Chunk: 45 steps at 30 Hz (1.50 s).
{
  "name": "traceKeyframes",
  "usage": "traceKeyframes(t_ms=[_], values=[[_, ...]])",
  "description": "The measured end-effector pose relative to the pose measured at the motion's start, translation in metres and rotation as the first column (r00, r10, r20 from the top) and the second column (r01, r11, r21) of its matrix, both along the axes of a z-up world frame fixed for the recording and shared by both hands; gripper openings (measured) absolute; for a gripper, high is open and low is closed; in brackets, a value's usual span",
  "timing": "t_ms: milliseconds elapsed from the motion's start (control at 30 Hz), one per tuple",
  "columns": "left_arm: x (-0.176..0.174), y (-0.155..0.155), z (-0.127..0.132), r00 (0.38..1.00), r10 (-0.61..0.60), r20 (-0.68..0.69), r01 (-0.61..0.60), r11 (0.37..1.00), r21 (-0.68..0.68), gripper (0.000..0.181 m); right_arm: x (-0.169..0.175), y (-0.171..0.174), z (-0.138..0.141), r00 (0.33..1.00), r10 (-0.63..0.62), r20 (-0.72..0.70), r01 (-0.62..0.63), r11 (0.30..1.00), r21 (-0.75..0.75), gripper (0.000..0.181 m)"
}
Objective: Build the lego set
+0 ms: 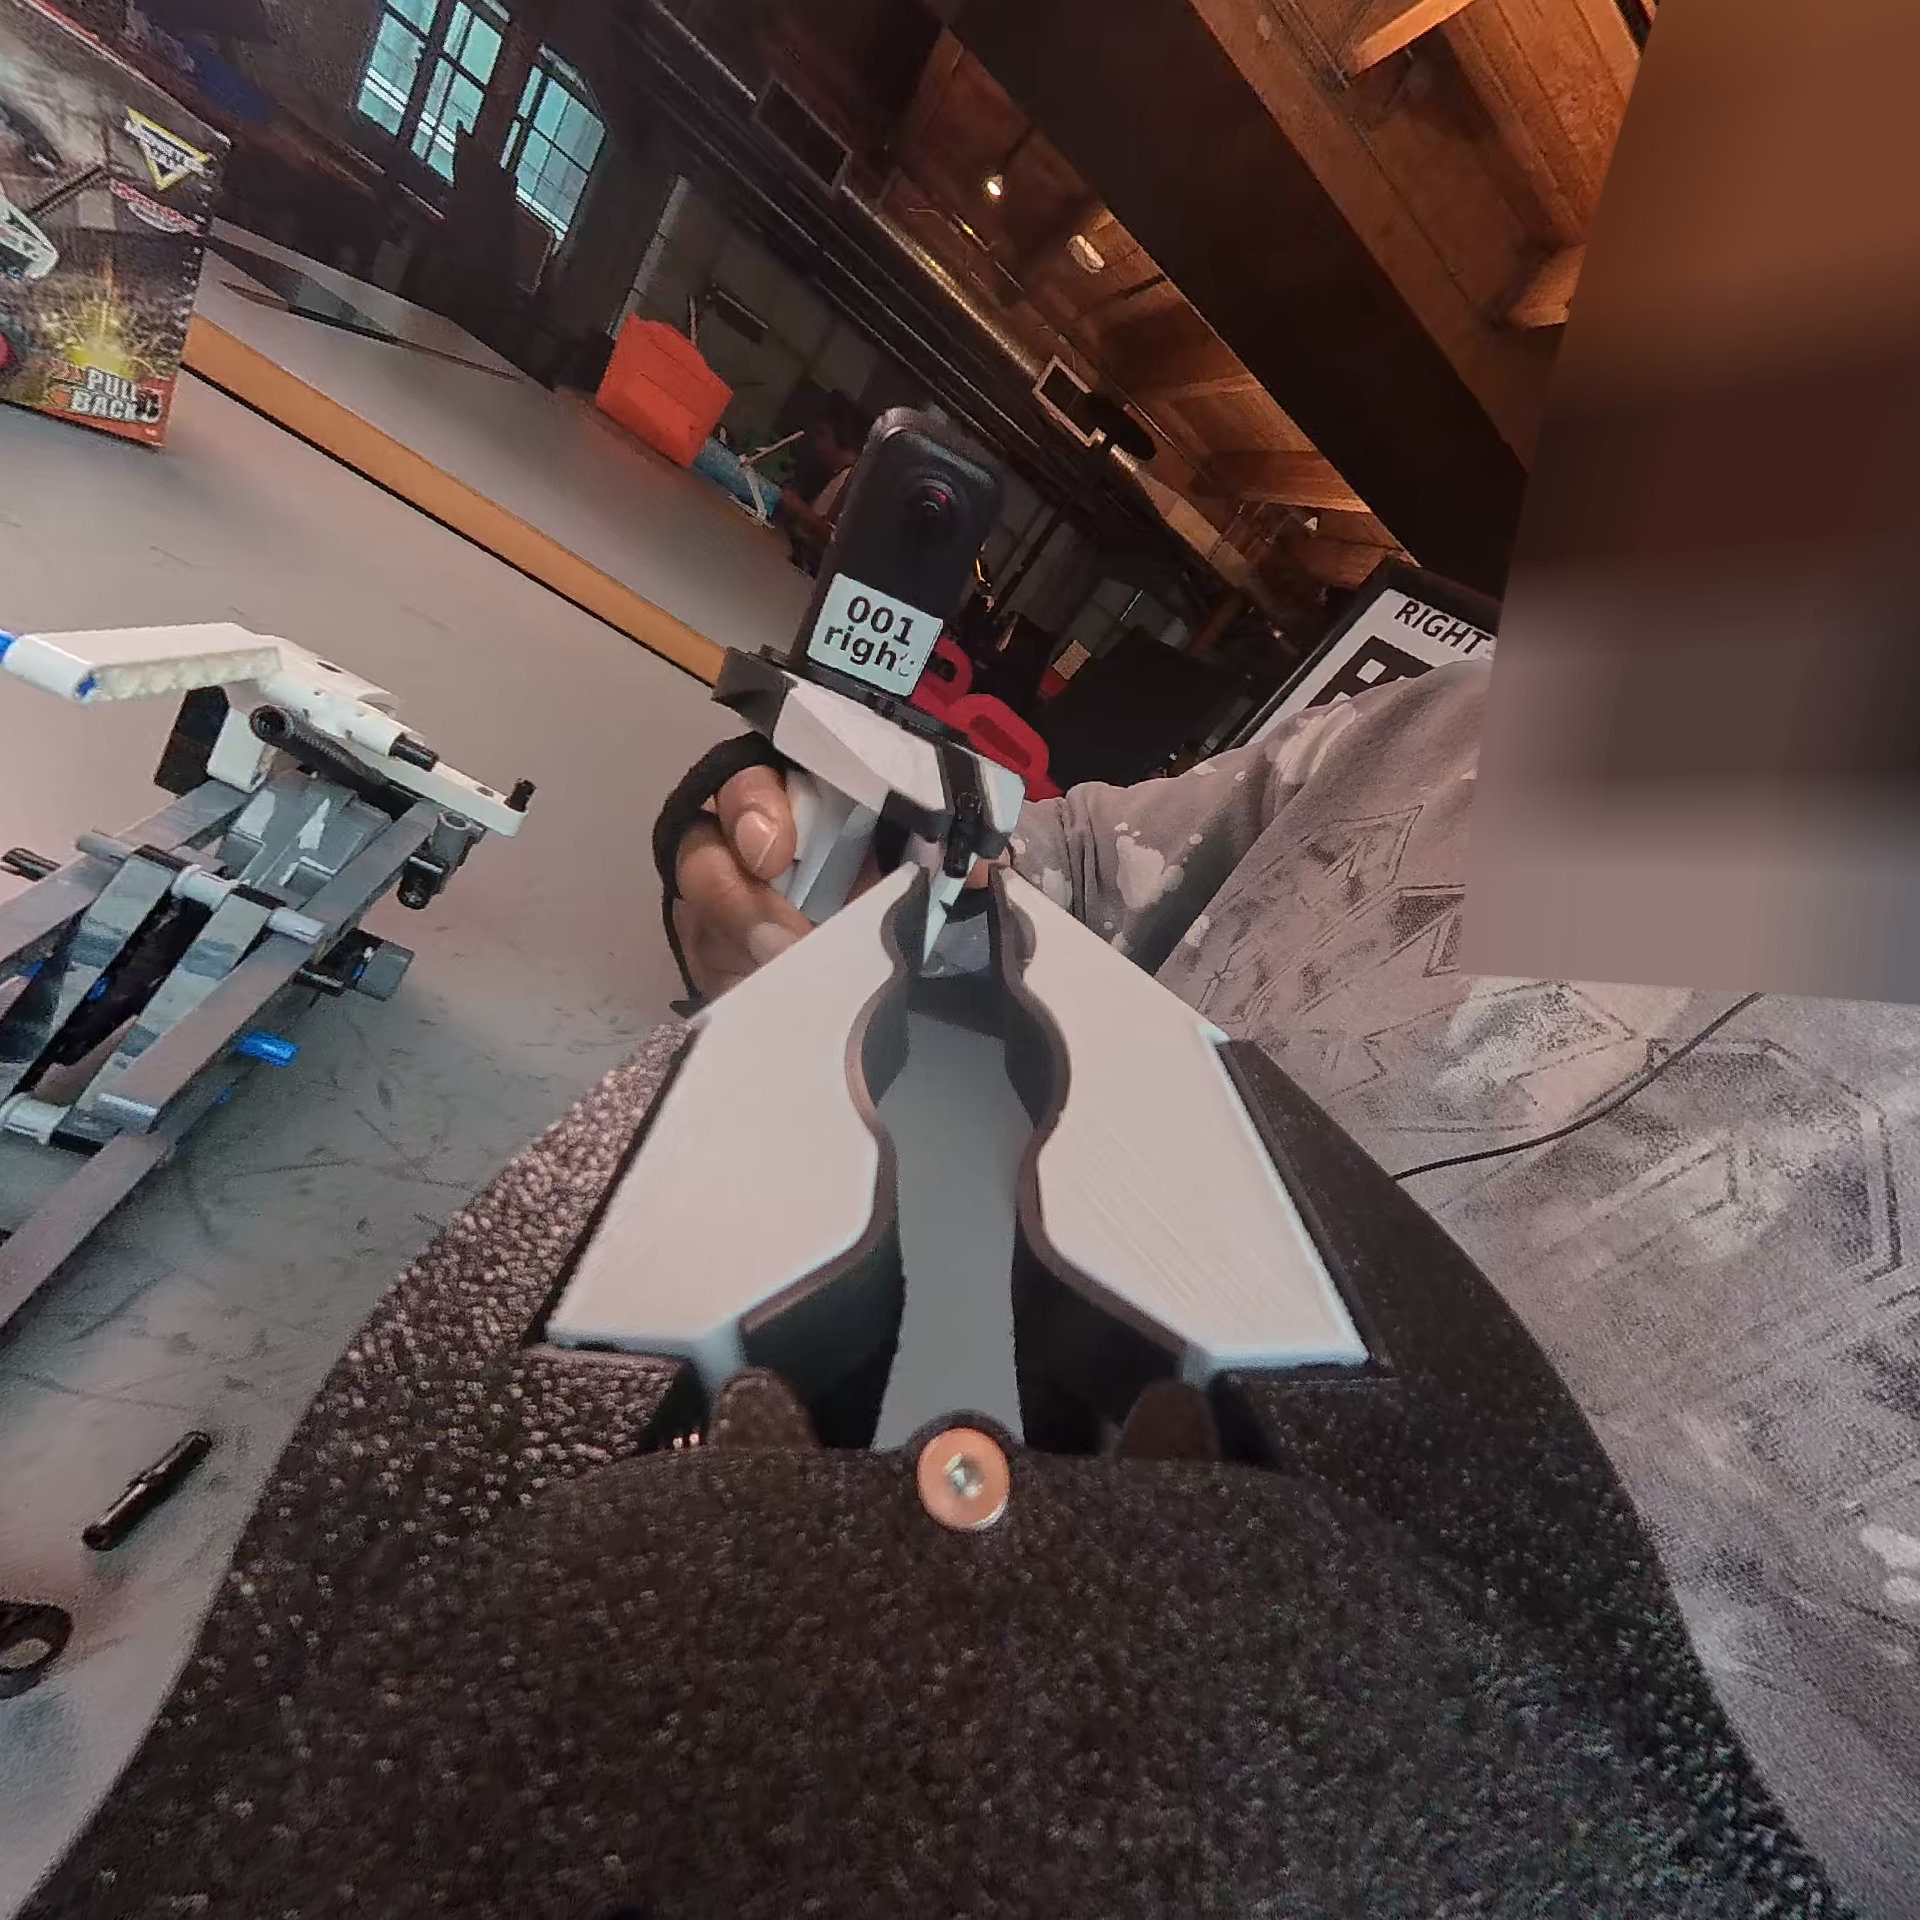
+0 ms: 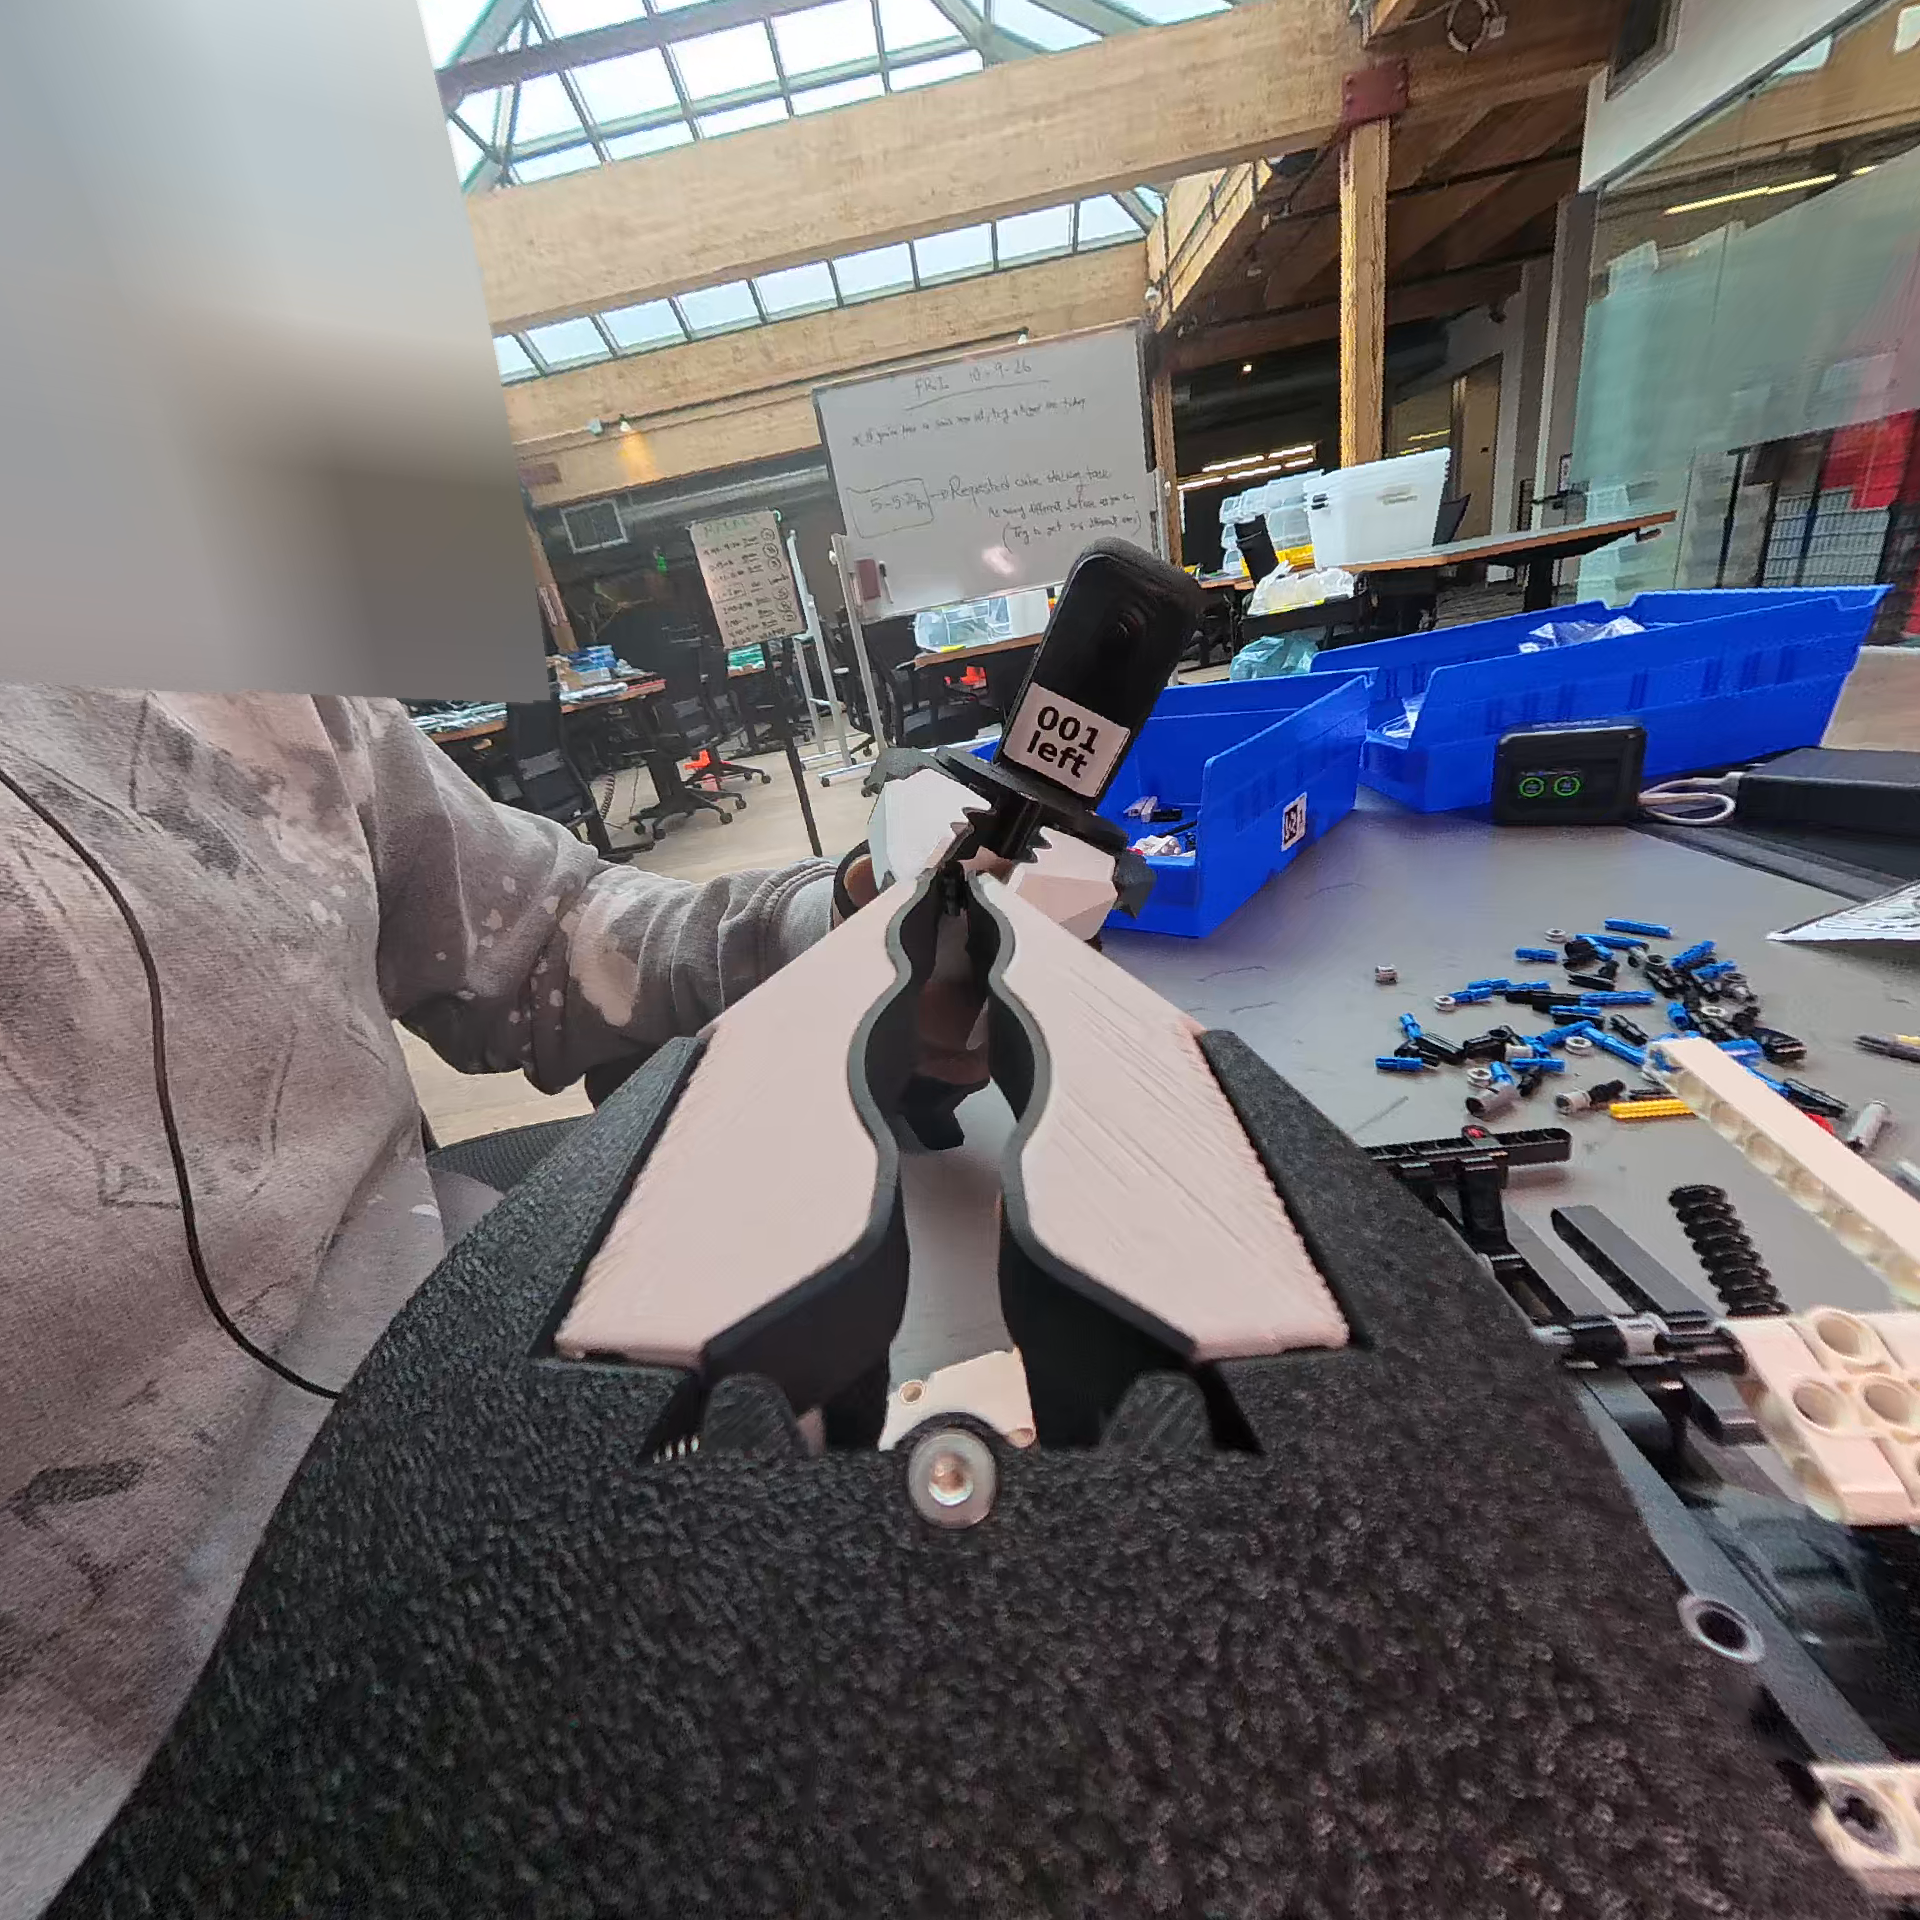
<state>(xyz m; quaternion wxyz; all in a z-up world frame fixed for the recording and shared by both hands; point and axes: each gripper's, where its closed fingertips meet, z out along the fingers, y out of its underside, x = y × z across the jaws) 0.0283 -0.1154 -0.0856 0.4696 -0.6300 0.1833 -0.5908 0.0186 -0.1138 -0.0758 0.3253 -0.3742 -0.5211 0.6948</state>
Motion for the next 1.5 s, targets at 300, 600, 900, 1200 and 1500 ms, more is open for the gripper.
traceKeyframes(t_ms=[300,600,900,1200,1500], values=[[0.006,-0.008,-0.015,0.995,-0.068,-0.069,0.065,0.996,-0.056,0.003,0.007,-0.01,-0.019,0.997,0.052,0.055,-0.063,0.974,0.218,0.004],[0.01,-0.013,-0.051,0.955,-0.115,-0.273,0.072,0.984,-0.163,0.003,0.012,-0.015,-0.055,0.991,-0.014,0.136,-0.069,0.806,0.587,0.005],[0.01,-0.015,-0.05,0.958,-0.128,-0.258,0.087,0.982,-0.165,0.003,0.012,-0.018,-0.057,0.991,-0.007,0.131,-0.071,0.811,0.581,0.004],[-0.009,-0.005,-0.093,0.692,0.062,-0.72,-0.131,0.991,-0.041,0.056,0.015,0.035,-0.037,0.979,-0.147,0.141,0.053,0.852,0.521,0.004],[0.006,-0.013,-0.143,0.332,0.051,-0.942,-0.125,0.992,0.01,0.067,0.021,0.064,-0.05,0.947,-0.257,0.192,0.107,0.818,0.566,0.004]])
